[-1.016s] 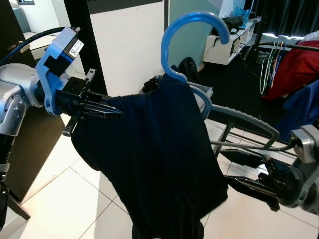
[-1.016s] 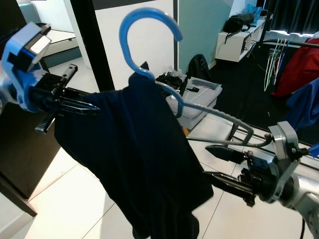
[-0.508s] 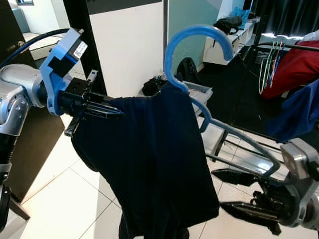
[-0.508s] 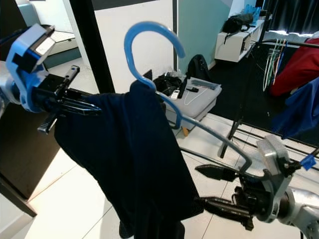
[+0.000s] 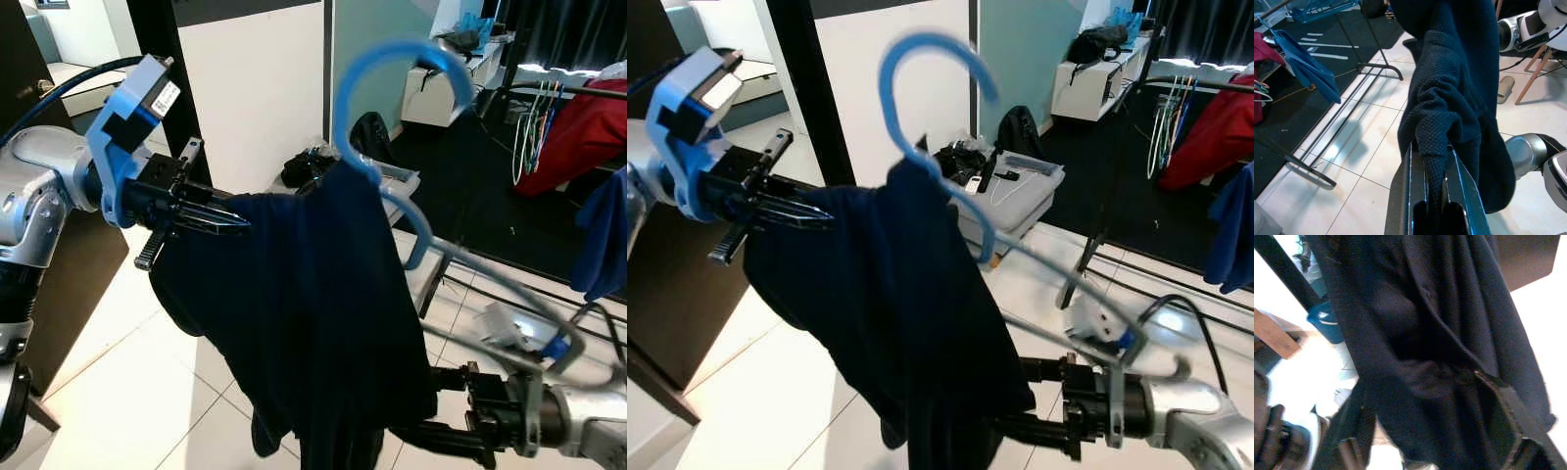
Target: Hang hanger
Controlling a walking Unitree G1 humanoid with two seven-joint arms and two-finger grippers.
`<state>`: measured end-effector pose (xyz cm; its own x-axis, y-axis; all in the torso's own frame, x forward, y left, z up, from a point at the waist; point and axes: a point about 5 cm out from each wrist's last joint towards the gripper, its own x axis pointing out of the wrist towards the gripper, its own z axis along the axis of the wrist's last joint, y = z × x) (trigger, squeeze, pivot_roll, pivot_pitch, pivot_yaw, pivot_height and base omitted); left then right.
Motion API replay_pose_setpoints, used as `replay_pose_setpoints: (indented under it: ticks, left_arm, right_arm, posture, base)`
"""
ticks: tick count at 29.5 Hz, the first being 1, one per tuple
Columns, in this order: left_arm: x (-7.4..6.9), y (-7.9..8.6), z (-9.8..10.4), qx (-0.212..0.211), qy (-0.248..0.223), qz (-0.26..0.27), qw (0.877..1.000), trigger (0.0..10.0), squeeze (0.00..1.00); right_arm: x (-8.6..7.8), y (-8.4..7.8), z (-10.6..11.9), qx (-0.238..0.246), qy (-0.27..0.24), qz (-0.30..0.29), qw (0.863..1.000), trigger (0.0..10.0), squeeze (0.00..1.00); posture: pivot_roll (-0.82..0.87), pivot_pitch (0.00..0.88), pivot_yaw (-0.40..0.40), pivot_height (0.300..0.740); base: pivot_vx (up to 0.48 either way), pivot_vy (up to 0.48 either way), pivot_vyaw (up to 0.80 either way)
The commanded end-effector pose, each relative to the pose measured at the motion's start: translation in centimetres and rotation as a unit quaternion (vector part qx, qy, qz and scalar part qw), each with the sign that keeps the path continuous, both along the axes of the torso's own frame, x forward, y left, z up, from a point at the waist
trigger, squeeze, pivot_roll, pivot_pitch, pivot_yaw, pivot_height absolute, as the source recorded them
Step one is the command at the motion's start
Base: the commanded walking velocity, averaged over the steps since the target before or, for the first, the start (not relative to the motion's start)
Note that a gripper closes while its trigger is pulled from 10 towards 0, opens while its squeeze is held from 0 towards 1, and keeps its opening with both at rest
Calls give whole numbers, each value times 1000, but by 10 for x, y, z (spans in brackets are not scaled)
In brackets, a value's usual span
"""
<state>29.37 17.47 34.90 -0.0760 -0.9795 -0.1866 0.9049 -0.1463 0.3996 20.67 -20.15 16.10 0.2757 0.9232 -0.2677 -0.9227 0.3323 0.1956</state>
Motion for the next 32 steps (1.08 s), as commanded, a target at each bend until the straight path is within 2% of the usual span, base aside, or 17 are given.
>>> replay_pose_setpoints:
  ticks: [1, 10, 16, 18, 24, 27, 31, 32]
  left_arm:
    - [-3, 2, 11, -13, -17, -5, 1000, 10000, 0]
    - [-3, 2, 13, -15, -19, -3, 1000, 10000, 0]
    - [-3, 3, 14, -18, -23, 2, 1000, 10000, 0]
    - [-3, 5, 15, -19, -24, 5, 1000, 10000, 0]
    - [-2, 6, 15, -20, -25, 8, 999, 10000, 0]
    - [0, 10, 15, -19, -27, 20, 999, 10000, 0]
    - [1, 12, 14, -17, -28, 26, 999, 10000, 0]
    - [6, 19, 11, -10, -27, 50, 998, 10000, 0]
  right_arm:
    - [1, 1, -1, -13, -8, 3, 1000, 0, 0]
    - [4, 1, -1, -12, -24, -10, 1000, 0, 0]
    - [10, -3, 5, 19, -41, -37, 998, 0, 0]
    - [11, -9, 10, 39, -47, -51, 997, 0, 0]
    - [11, -13, 12, 46, -50, -55, 996, 0, 0]
    - [8, -22, 21, 73, -56, -64, 994, 0, 0]
    - [6, -25, 24, 83, -58, -68, 993, 0, 0]
    - [6, -40, 33, 90, -75, -96, 989, 0, 0]
  posture:
    - [-56, 0, 51, 740]
    - [-56, 0, 51, 740]
    - [-57, 0, 52, 740]
    - [-56, 0, 52, 740]
    - [-56, 0, 52, 740]
    - [-56, 0, 52, 740]
    - [-56, 0, 52, 740]
    - [-59, 0, 57, 740]
  base:
    - [0, 0, 0]
    - [0, 0, 0]
    - [0, 0, 0]
    - [0, 0, 0]
    - [0, 0, 0]
    - [0, 0, 0]
    - [0, 0, 0]
    - [0, 0, 0]
